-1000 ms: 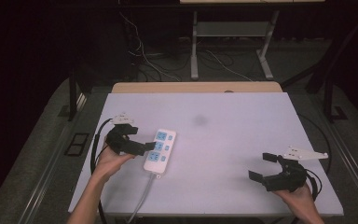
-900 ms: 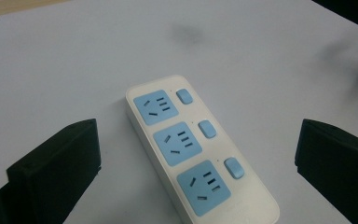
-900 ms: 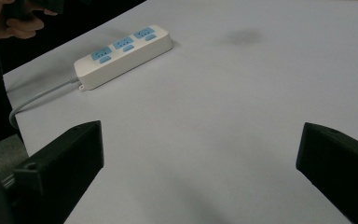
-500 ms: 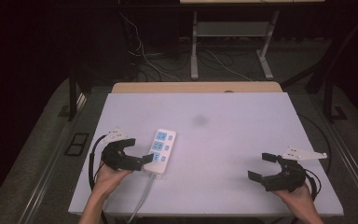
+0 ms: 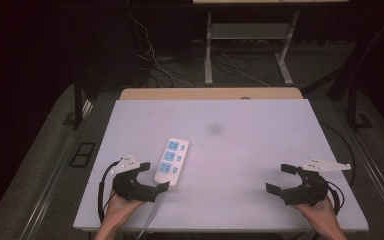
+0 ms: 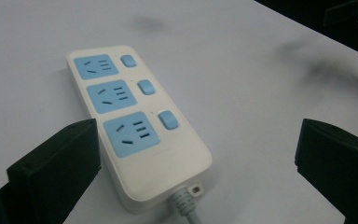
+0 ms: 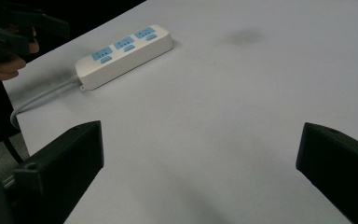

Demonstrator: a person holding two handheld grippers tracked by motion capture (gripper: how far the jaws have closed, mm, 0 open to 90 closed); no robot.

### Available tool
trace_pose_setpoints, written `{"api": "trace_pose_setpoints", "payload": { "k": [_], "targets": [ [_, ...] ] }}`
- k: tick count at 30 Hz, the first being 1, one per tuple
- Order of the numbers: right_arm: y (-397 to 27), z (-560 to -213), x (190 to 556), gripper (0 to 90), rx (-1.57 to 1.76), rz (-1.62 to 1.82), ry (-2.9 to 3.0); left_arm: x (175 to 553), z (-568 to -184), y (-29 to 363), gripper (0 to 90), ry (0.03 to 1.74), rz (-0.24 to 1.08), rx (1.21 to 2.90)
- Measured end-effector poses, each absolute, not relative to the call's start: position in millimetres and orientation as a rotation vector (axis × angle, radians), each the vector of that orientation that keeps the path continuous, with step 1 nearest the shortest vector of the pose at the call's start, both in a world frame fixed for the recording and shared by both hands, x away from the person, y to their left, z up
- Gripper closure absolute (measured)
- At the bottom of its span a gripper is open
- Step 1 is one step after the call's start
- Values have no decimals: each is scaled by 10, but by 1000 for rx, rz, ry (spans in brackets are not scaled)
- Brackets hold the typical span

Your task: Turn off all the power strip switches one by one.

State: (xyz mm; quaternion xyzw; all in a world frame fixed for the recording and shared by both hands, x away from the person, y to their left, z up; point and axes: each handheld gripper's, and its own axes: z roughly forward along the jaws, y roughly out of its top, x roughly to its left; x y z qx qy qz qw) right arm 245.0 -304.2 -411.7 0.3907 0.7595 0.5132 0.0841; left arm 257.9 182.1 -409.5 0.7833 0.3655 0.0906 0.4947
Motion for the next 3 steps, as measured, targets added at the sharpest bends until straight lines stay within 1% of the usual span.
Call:
{"api": "trace_pose_setpoints", "payload": {
  "k": [3],
  "targets": [
    [-3044,-4119,2448,5,1167,1532,2266,2567,-4115,1798,0,876,213,1899]
  ]
}}
